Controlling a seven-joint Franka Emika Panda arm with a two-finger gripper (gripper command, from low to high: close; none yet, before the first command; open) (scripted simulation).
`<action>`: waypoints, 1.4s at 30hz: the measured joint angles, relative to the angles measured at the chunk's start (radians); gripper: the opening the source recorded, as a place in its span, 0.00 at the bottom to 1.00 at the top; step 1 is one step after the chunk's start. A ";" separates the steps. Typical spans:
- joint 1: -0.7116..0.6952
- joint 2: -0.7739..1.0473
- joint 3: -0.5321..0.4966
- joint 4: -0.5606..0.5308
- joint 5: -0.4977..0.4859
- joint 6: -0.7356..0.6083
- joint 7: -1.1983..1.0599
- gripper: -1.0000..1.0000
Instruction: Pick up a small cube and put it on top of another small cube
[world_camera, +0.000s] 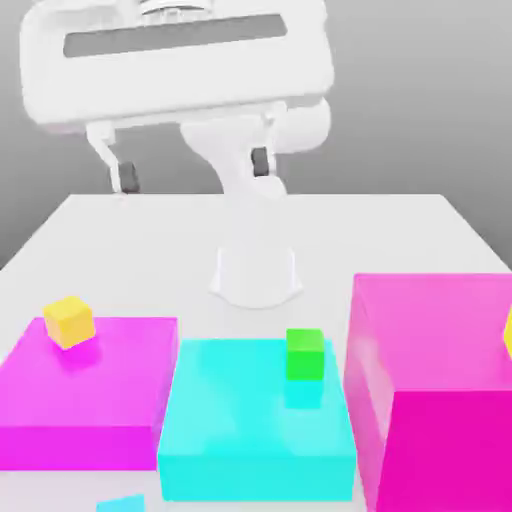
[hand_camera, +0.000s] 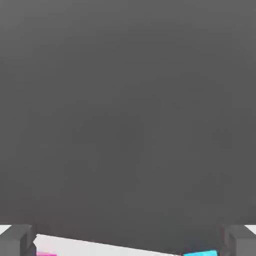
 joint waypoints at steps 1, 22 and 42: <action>-0.001 0.036 -0.006 0.003 0.013 0.007 -0.024 0.50; -0.122 0.713 0.011 0.075 0.064 0.267 -0.308 0.00; 0.100 0.323 0.148 0.163 -0.135 -0.144 -0.566 0.00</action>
